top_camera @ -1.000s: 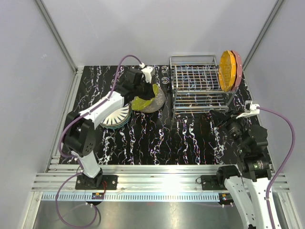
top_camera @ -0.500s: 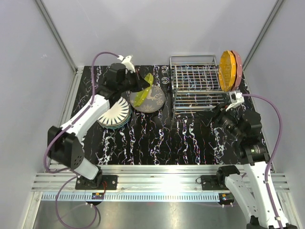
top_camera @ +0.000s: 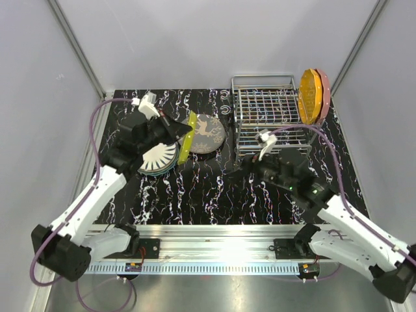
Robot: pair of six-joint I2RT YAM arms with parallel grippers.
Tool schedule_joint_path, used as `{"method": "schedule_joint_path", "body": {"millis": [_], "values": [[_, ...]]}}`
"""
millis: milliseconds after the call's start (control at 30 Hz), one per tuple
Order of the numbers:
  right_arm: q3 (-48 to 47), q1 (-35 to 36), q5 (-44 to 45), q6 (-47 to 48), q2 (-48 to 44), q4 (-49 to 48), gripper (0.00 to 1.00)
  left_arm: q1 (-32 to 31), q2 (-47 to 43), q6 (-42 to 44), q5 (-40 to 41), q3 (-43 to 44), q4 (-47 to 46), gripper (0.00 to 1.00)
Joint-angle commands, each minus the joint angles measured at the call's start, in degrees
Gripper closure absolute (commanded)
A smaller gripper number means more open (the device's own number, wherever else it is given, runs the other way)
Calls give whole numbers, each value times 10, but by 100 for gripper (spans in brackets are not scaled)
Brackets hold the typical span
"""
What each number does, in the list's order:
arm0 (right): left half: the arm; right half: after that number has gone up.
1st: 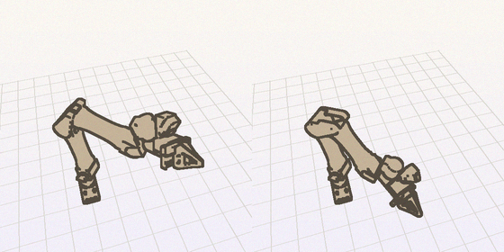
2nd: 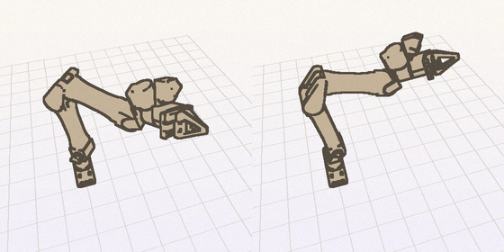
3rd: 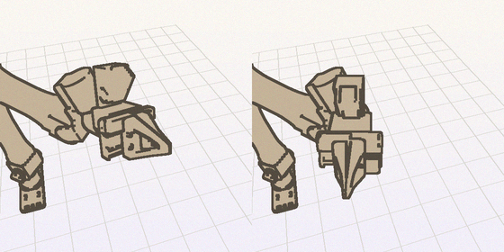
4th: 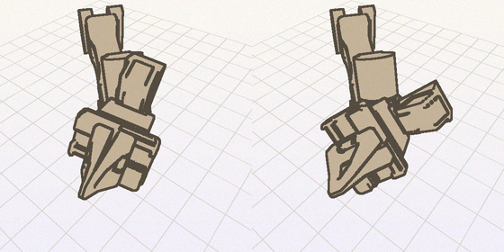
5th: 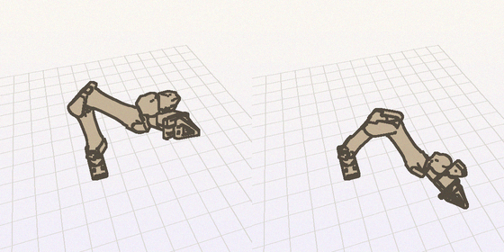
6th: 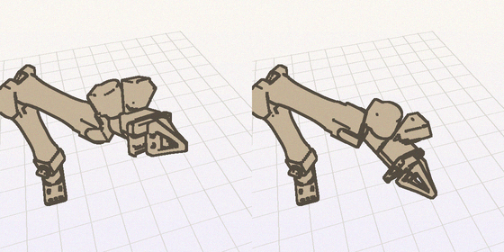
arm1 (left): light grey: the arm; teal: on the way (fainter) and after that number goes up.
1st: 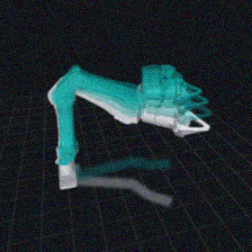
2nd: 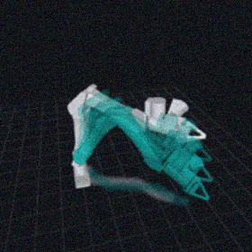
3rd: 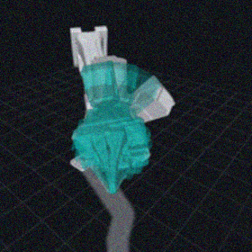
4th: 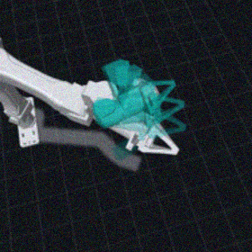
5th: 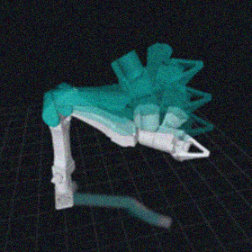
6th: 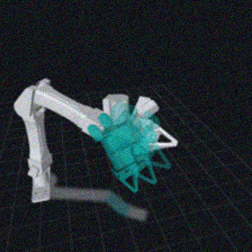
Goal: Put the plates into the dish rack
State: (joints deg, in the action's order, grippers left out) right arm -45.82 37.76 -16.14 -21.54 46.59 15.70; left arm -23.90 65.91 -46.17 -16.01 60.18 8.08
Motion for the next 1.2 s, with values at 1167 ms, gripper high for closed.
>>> {"method": "schedule_joint_path", "body": {"millis": [1167], "values": [[-50, 411, 678, 408, 602, -930, 0, -9, -279, -372, 135, -157, -32, 100]]}}
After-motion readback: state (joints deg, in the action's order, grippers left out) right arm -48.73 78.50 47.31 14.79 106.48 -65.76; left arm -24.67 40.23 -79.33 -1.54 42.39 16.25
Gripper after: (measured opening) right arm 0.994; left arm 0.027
